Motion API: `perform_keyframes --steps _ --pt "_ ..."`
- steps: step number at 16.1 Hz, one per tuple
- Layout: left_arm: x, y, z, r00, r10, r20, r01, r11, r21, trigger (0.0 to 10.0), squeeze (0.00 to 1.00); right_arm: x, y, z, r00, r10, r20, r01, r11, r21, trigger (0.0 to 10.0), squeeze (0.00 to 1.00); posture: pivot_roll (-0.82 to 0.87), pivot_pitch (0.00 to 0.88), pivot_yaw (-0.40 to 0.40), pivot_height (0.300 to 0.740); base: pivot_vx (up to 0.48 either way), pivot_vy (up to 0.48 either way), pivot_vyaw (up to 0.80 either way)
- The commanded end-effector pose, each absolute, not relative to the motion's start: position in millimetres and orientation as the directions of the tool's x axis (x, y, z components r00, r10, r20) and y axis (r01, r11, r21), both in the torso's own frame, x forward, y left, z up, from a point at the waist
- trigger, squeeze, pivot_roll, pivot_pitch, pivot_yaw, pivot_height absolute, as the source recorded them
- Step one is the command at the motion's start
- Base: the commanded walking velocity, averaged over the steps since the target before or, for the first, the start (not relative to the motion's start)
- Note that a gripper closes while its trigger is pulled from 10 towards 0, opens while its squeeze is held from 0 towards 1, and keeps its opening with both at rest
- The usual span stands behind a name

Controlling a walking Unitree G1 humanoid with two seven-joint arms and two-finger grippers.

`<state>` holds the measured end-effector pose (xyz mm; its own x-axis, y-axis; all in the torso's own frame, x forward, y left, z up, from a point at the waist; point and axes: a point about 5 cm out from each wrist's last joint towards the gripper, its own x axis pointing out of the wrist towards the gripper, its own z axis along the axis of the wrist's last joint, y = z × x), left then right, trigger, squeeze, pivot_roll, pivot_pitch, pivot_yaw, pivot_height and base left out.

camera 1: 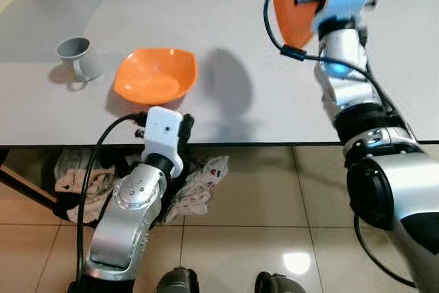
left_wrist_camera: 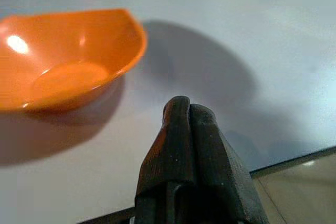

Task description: Setting the table

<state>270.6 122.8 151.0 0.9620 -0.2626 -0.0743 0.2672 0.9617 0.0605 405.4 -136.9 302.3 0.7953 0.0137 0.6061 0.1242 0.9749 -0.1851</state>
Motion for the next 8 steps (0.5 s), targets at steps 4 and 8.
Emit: perform_keyframes --steps 4,8 --pt "276 119 166 0.960 -0.276 0.044 0.270 0.958 0.100 10.0 0.00 399 -137 321 0.725 0.042 0.687 0.148 0.965 -0.215 10.0 0.00 0.08 0.000 0.004 0.740 0.224 0.000 0.00" --pt "272 106 187 0.923 -0.370 0.109 0.350 0.922 0.169 10.0 0.00 400 -135 317 0.734 0.054 0.677 0.149 0.960 -0.238 10.0 0.00 0.08 0.000 0.000 0.740 0.475 0.000 0.00"
